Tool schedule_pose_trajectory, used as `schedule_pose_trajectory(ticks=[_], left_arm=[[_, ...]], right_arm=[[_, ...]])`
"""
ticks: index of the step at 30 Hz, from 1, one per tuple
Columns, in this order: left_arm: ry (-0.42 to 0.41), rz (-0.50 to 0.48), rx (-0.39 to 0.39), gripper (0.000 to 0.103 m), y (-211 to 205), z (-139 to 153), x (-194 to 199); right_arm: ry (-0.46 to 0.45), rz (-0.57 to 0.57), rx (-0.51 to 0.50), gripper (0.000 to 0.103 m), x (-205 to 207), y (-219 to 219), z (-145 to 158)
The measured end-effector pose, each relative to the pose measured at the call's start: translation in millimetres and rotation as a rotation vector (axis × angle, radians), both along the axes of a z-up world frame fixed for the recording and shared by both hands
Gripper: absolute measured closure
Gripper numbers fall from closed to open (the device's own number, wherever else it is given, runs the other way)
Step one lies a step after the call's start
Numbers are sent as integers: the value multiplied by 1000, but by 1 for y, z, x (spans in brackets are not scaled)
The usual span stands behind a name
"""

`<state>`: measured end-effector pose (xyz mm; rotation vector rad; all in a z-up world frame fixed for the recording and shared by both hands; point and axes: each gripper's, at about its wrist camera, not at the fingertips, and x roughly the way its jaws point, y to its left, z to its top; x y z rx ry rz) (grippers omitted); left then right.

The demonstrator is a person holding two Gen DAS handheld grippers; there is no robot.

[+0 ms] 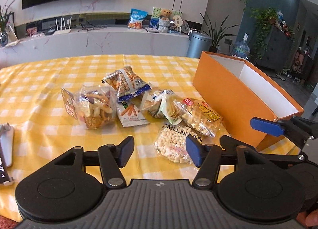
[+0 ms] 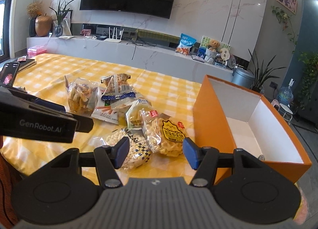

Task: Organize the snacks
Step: 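Grasp the white MILENI peanut bag with the left tool while the right tool grasps the yellow waffle bag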

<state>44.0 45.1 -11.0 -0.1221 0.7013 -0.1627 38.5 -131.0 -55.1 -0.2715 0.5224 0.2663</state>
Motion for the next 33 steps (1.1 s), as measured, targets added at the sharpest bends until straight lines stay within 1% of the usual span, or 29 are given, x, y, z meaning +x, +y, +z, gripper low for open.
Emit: schedule_pose_trajectory(ticks=[4, 8, 12, 15, 18, 20, 22, 24, 28, 31, 33], left_arm=[[28, 7, -16, 22, 2, -9, 5], [57, 24, -23, 20, 6, -18, 10], [71, 27, -38, 19, 12, -22, 14], [79, 2, -44, 19, 12, -26, 17], [88, -38, -28, 19, 9, -30, 22], [91, -79, -1, 19, 4, -34, 26], [95, -117, 24, 19, -3, -38, 30], [98, -124, 33, 19, -7, -42, 35], [124, -123, 19, 19, -10, -49, 46], [121, -149, 14, 19, -10, -47, 48], [111, -182, 30, 18, -13, -46, 47]], right_arm=[[16, 9, -15, 45, 9, 3, -8], [28, 19, -27, 44, 17, 5, -16], [27, 32, -58, 44, 27, 9, -21], [17, 47, -83, 45, 33, 10, -23], [26, 60, -96, 45, 41, 9, -25], [36, 60, -99, 46, 47, 7, -27], [45, 59, -95, 54, 52, 4, -29], [54, 61, -97, 55, 56, 1, -31], [65, 78, -112, 56, 64, -2, -35], [93, 87, -82, 56, 70, -7, -36], [109, 87, -57, 56, 75, -8, -35]])
